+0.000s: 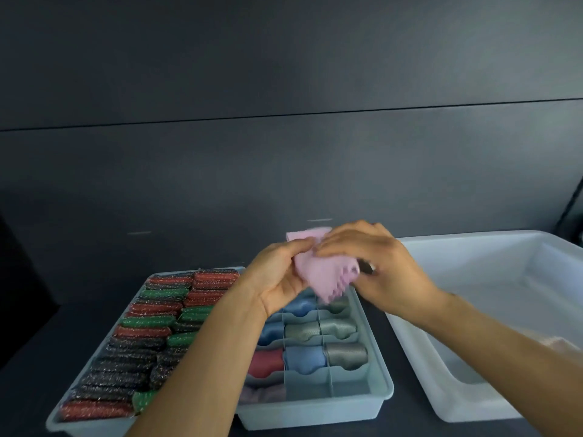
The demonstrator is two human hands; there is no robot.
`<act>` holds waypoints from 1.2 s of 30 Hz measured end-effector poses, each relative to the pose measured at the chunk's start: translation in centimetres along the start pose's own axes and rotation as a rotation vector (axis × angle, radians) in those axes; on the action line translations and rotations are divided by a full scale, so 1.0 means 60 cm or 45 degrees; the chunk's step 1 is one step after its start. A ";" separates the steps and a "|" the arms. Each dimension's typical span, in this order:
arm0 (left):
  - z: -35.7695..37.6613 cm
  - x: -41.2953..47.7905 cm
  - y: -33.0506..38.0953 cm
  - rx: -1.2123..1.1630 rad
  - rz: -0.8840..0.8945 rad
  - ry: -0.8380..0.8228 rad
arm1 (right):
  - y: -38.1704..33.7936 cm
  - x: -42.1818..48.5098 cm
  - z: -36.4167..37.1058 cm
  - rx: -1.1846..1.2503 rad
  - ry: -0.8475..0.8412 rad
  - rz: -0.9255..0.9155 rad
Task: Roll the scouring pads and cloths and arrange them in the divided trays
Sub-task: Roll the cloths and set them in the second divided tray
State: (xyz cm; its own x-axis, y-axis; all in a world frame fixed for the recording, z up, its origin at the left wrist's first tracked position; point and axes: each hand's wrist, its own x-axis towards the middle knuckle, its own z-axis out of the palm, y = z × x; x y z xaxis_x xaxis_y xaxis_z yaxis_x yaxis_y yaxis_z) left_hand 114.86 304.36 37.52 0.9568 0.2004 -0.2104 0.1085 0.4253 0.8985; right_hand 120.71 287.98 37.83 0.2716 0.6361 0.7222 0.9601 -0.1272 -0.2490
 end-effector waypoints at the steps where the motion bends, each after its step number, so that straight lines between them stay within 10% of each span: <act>1: -0.003 0.004 -0.006 0.039 0.042 -0.002 | -0.007 0.004 0.000 0.245 0.079 0.210; 6: -0.003 -0.022 -0.014 0.251 0.180 -0.208 | -0.005 0.025 -0.006 0.997 0.057 0.910; 15: 0.005 -0.040 -0.009 0.366 0.685 0.093 | 0.006 0.012 0.002 1.308 0.021 0.794; 26: -0.012 -0.045 -0.003 0.355 0.334 -0.146 | 0.001 0.011 0.005 0.649 0.038 0.470; 32: -0.026 -0.048 -0.010 0.477 0.597 -0.035 | 0.000 0.000 0.018 1.089 0.211 0.704; 36: -0.037 -0.051 -0.016 0.620 0.731 -0.029 | -0.001 -0.008 0.033 1.206 -0.112 0.860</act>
State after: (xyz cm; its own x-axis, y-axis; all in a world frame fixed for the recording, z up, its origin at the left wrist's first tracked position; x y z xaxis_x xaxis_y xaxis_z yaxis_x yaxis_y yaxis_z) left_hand 111.21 305.28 36.47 0.9036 0.2524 0.3461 -0.3075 -0.1802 0.9343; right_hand 120.37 289.19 36.21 0.6670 0.7116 0.2208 0.1785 0.1351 -0.9746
